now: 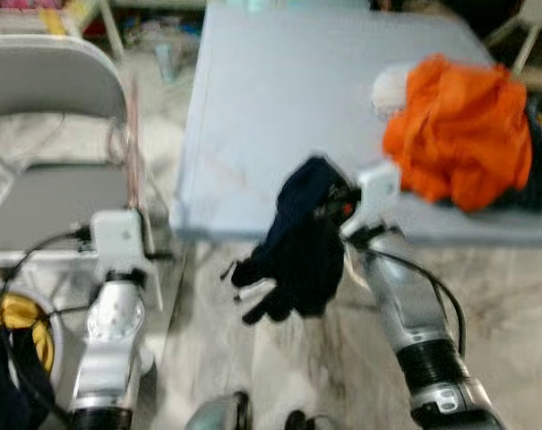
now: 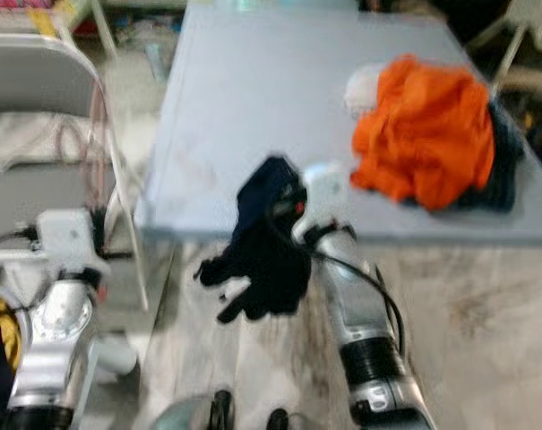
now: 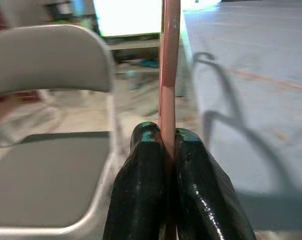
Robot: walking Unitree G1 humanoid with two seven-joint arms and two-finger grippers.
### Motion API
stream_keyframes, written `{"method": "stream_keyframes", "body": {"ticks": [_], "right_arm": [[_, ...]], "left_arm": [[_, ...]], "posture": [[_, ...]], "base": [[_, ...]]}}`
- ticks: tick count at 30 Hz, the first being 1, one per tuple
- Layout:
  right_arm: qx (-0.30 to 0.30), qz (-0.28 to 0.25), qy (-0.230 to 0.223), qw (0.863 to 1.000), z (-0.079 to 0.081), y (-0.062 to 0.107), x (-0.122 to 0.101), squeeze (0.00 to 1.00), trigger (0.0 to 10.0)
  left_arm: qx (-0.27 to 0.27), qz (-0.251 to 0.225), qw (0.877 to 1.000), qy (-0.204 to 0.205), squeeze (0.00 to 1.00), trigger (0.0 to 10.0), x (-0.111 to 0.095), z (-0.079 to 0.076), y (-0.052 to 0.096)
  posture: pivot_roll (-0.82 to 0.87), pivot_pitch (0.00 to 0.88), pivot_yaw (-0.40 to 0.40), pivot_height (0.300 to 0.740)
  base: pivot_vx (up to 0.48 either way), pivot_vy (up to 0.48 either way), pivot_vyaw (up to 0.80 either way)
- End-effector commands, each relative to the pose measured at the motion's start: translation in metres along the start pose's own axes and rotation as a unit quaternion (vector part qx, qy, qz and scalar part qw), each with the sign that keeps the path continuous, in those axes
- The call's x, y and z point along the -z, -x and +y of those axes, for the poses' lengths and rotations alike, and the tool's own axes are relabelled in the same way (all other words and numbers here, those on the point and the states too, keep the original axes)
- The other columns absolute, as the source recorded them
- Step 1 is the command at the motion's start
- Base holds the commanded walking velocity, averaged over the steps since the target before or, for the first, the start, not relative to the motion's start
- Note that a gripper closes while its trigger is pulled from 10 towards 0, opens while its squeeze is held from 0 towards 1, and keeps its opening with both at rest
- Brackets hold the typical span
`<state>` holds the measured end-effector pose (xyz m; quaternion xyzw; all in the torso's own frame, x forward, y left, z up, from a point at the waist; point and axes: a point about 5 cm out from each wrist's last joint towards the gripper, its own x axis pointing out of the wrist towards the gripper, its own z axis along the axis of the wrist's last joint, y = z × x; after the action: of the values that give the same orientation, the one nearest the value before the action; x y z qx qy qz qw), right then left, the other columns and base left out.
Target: Hang hanger
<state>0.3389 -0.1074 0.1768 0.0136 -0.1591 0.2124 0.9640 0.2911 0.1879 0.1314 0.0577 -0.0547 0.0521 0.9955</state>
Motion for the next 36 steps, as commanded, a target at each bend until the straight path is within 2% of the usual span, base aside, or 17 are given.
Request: {"method": "stream_keyframes", "body": {"ticks": [1,17,21,27,36], "right_arm": [[0.012,-0.023,0.009,1.000,-0.0017,-0.0031,-0.0089,0.00,10.0],[0.035,-0.026,0.016,0.999,-0.0057,-0.0027,-0.0093,0.00,10.0],[0.037,-0.029,0.016,0.999,-0.0050,-0.0034,-0.0096,0.00,10.0],[0.039,-0.030,0.016,0.999,-0.0052,-0.0043,-0.0101,0.00,10.0],[0.037,-0.032,0.013,0.999,-0.0062,-0.0080,-0.0127,0.00,10.0]], "left_arm": [[0.013,-0.016,1.000,0.014,0.00,10.0,-0.0068,-0.0017,-0.0009],[0.024,-0.019,0.999,0.020,0.00,10.0,-0.0085,-0.0037,-0.0029],[0.030,-0.024,0.999,0.023,0.00,10.0,-0.0086,-0.0066,-0.0026],[0.045,-0.028,0.999,0.004,0.00,10.0,-0.0081,-0.0111,-0.0008],[0.039,-0.029,0.999,0.000,0.00,10.0,-0.0073,-0.0101,-0.0004]], "posture": [[0.24,0.175,-0.053,0.740],[0.24,0.173,-0.044,0.740],[0.24,0.173,-0.042,0.740],[0.24,0.173,-0.041,0.740],[0.24,0.173,-0.045,0.740]], "base": [[0.259,0.000,0.00],[0.443,0.000,0.00],[0.000,0.000,0.00],[0.000,0.000,0.00],[0.000,0.000,0.00]]}}
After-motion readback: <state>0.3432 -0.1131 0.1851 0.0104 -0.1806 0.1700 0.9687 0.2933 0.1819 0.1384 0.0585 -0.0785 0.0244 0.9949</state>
